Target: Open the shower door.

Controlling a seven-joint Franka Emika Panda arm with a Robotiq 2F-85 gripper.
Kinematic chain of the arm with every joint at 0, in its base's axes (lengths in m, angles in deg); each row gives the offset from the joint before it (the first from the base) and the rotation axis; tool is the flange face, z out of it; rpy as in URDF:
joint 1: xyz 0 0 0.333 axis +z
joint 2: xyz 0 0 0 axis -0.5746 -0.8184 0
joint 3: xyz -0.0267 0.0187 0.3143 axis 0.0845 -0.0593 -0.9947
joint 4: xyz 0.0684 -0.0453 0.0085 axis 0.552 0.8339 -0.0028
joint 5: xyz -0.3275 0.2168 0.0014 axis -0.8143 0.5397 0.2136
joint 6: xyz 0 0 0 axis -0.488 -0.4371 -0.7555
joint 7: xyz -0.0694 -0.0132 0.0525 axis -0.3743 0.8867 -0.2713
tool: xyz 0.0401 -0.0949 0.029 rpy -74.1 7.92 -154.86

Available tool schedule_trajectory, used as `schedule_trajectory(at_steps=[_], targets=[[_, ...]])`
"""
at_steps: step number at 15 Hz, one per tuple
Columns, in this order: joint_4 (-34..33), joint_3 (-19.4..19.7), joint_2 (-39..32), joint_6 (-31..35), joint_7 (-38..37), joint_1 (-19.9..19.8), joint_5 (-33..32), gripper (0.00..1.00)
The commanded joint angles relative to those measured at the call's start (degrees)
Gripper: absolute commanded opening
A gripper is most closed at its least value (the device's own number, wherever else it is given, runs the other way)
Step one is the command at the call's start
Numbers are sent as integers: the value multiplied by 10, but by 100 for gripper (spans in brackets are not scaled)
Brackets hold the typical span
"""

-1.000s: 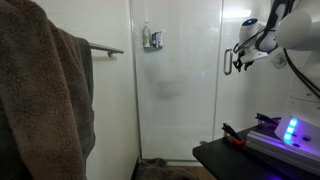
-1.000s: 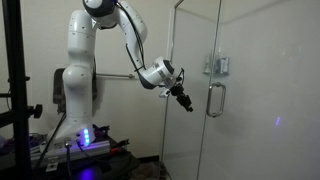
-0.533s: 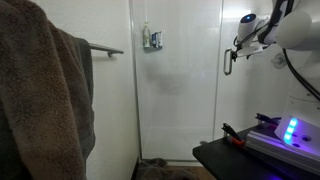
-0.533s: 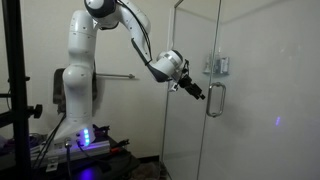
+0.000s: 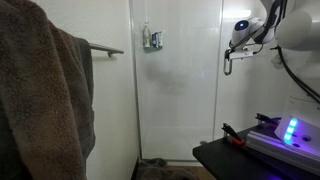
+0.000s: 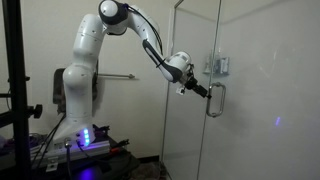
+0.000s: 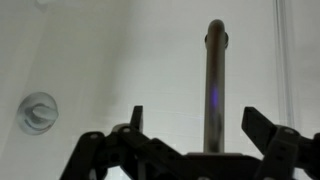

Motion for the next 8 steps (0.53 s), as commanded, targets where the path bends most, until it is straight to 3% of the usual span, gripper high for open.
schedule_trajectory(at_steps=[1,8], targets=[[-11,-3,-5,-1,-10,-2,-16,100],[-84,-13,-42,4,2,-5,-73,100]])
